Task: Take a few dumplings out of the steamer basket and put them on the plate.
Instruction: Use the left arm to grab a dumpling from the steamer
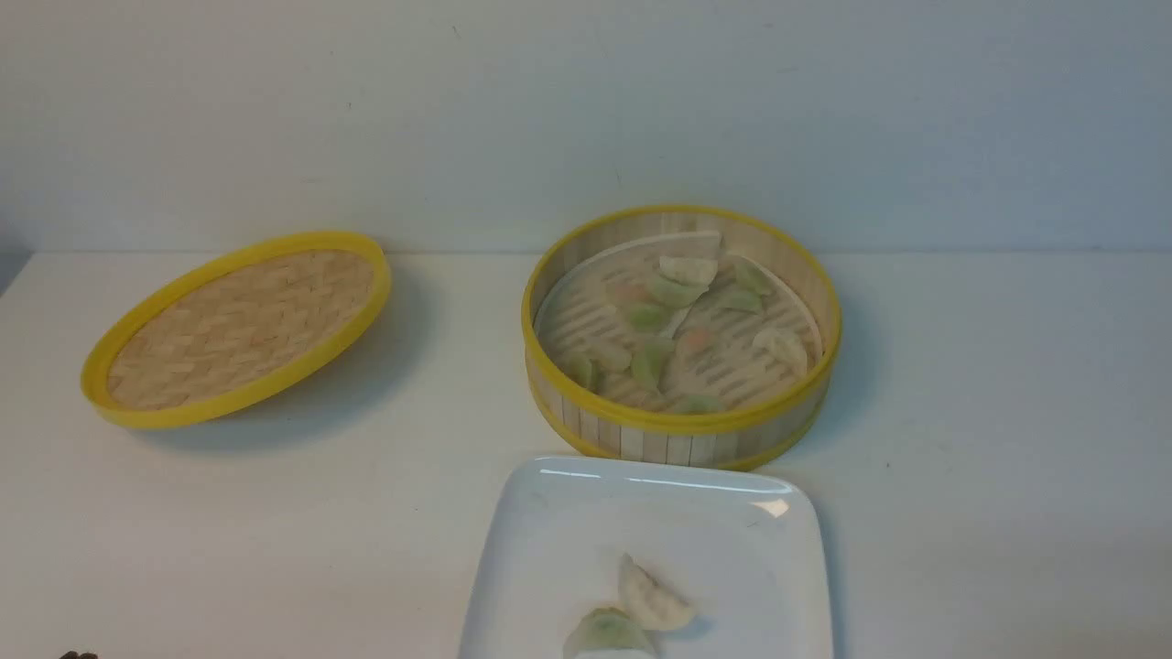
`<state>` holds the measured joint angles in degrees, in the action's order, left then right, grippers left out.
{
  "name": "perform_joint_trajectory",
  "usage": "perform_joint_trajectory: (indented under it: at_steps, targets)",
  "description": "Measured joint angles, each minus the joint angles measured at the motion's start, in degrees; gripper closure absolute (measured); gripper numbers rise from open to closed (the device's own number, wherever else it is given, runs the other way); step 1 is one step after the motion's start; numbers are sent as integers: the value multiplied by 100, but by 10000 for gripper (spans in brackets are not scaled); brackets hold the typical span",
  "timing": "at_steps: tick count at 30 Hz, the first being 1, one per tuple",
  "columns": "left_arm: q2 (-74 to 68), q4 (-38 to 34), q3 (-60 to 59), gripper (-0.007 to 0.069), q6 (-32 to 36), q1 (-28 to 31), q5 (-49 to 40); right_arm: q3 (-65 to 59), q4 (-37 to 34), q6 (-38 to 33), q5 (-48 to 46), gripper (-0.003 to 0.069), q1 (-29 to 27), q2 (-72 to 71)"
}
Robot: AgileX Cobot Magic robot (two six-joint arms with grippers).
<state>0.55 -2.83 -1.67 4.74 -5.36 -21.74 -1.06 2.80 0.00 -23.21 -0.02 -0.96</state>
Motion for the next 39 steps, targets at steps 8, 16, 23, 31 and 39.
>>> perform_joint_trajectory:
  at_steps: [8, 16, 23, 31, 39]
  targets:
    - [0, 0, 0, 631, 0, 0, 0, 0, 0, 0, 2, 673, 0, 0]
    - [0, 0, 0, 631, 0, 0, 0, 0, 0, 0, 2, 673, 0, 0]
    - [0, 0, 0, 631, 0, 0, 0, 0, 0, 0, 2, 673, 0, 0]
    - [0, 59, -5, 631, -28, 0, 150, 0, 0, 0, 2, 673, 0, 0]
    - [0, -643, -5, 631, -152, 0, 2136, 0, 0, 0, 2, 673, 0, 0]
